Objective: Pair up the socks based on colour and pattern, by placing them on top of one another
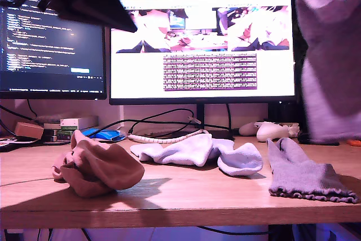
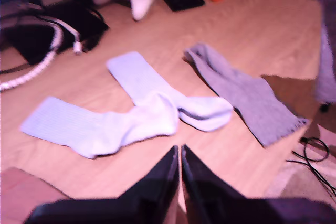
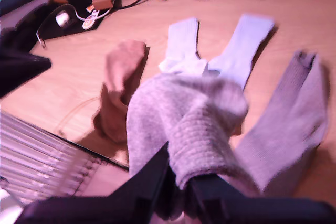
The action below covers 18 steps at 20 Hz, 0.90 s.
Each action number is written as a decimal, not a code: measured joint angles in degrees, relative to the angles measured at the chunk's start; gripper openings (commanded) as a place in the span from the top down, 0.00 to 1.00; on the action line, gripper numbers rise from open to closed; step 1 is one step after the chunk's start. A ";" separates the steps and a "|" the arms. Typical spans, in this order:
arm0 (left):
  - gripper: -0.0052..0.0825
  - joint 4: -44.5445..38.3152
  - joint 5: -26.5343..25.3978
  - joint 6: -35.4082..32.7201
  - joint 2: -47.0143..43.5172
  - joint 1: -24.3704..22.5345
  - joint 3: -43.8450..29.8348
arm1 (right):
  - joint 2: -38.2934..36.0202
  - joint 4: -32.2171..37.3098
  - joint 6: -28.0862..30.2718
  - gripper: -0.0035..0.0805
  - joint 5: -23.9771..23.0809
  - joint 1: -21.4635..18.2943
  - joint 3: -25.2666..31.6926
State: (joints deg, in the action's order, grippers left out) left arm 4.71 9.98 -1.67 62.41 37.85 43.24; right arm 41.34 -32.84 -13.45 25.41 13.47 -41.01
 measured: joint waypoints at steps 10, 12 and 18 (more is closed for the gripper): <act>0.97 0.79 0.00 0.00 0.00 0.00 0.00 | 17.05 9.20 -5.14 0.97 11.08 0.02 0.00; 0.97 0.85 0.00 -0.02 -0.02 0.00 0.00 | 18.16 9.18 -6.25 0.97 13.42 0.02 0.00; 0.97 1.31 -0.02 -0.02 -0.02 0.00 0.00 | 18.14 9.05 -9.07 0.97 21.03 0.02 0.00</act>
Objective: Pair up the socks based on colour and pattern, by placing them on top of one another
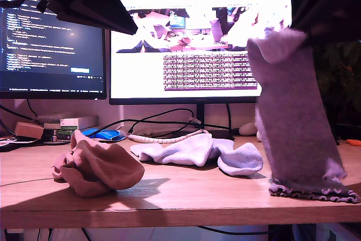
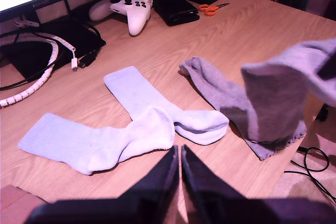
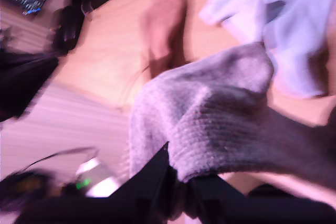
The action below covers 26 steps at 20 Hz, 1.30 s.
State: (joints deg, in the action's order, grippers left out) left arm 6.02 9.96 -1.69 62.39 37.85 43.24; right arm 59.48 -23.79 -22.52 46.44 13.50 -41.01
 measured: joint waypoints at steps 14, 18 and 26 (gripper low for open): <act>0.97 1.84 0.02 -0.02 0.02 0.00 0.00 | 0.83 -4.22 6.78 0.97 -10.05 -0.72 0.00; 0.97 1.90 0.02 -0.02 0.02 0.00 0.00 | 7.56 -0.17 7.85 0.97 -11.08 -1.14 0.00; 0.97 3.04 0.02 -0.02 0.02 0.00 0.00 | 13.92 3.23 8.90 0.97 -9.84 -6.45 -0.15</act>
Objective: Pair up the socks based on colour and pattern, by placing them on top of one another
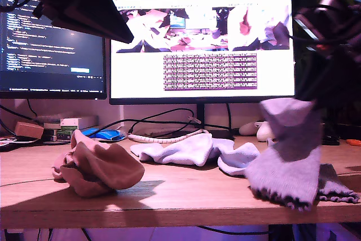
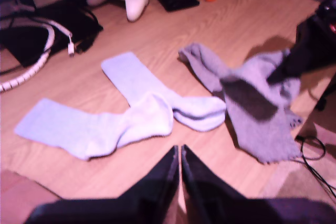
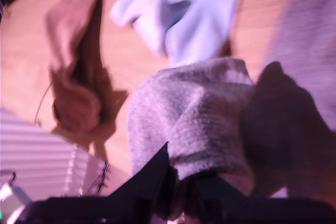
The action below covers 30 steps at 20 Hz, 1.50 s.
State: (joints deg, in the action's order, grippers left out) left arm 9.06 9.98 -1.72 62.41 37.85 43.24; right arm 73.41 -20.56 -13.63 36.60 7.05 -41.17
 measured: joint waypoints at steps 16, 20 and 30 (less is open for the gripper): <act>0.97 0.48 0.00 0.00 0.00 0.00 0.00 | -0.26 -28.72 9.03 0.97 8.17 -2.08 -15.65; 0.97 0.76 -0.02 0.00 0.00 0.00 0.00 | -0.26 -29.83 9.05 0.97 10.43 -2.08 -15.65; 0.97 0.35 -0.02 0.00 2.12 0.00 0.00 | -0.28 -31.08 10.73 0.97 16.98 -2.08 -15.65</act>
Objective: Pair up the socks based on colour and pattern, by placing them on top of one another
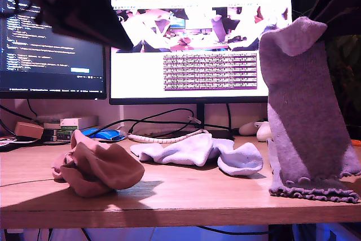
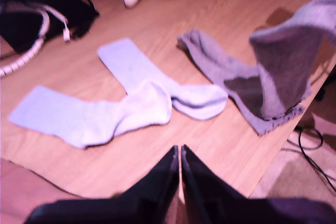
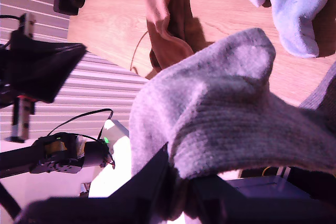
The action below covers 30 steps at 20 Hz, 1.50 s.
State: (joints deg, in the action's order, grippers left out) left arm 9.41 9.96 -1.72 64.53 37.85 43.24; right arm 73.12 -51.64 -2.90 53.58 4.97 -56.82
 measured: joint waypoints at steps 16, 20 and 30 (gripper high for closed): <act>0.97 -2.01 0.02 -1.07 0.17 -2.82 0.00 | 0.00 -0.28 1.33 0.97 1.31 0.17 0.00; 0.97 -3.30 0.00 -1.09 0.17 -3.96 0.00 | 0.00 -0.26 1.33 0.97 1.33 0.77 0.00; 0.97 -4.13 0.00 -1.09 0.17 -4.76 0.00 | 1.60 1.95 1.79 0.97 0.44 1.55 0.31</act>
State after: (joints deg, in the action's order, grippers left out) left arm 5.28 9.96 -2.81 64.71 33.08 43.24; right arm 74.72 -49.69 -1.10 54.02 6.52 -56.51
